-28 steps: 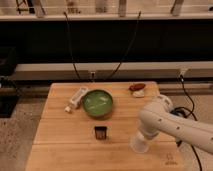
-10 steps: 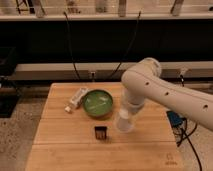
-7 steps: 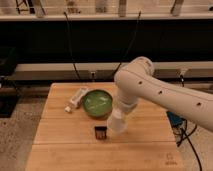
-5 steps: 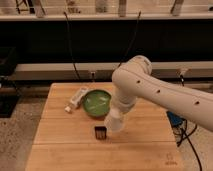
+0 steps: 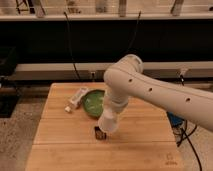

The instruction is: Place the ceramic cup over the eraser

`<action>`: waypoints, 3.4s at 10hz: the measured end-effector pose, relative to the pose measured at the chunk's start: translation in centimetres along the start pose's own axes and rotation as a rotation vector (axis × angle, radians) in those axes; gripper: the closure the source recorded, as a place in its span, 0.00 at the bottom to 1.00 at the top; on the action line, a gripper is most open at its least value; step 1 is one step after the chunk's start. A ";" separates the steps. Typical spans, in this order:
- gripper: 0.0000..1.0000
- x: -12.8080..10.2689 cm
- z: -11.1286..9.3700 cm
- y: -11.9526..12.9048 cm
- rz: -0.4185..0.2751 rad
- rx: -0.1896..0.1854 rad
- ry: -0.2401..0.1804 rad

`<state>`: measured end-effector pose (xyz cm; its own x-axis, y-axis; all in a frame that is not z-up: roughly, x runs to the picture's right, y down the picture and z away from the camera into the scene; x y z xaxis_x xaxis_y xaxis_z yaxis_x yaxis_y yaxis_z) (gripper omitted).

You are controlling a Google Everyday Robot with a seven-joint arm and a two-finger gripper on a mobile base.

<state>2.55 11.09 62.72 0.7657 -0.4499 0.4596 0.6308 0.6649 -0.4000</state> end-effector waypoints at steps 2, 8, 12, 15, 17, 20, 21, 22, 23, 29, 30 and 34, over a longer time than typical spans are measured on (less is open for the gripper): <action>1.00 -0.7 0.2 -0.5 -0.021 -0.006 -0.006; 1.00 -2.0 0.9 -1.3 -0.065 -0.022 -0.021; 1.00 -1.8 3.6 -1.7 -0.066 -0.054 -0.032; 1.00 -1.5 6.0 -1.5 -0.057 -0.073 -0.035; 1.00 -1.7 7.5 -1.1 -0.055 -0.076 -0.023; 1.00 -2.3 9.8 -0.7 -0.066 -0.076 -0.013; 0.97 -2.3 10.2 -0.7 -0.067 -0.076 -0.008; 0.87 -2.4 10.9 -0.7 -0.068 -0.077 -0.004; 0.77 -2.4 11.3 -0.7 -0.070 -0.078 -0.001; 0.21 -2.4 12.5 -1.1 -0.071 -0.083 0.006; 0.20 -2.3 12.5 -1.1 -0.068 -0.081 0.006; 0.20 -1.8 12.4 -0.4 -0.046 -0.067 -0.003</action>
<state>-0.64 19.01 71.89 0.7357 -0.4767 0.4811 0.6720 0.6026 -0.4305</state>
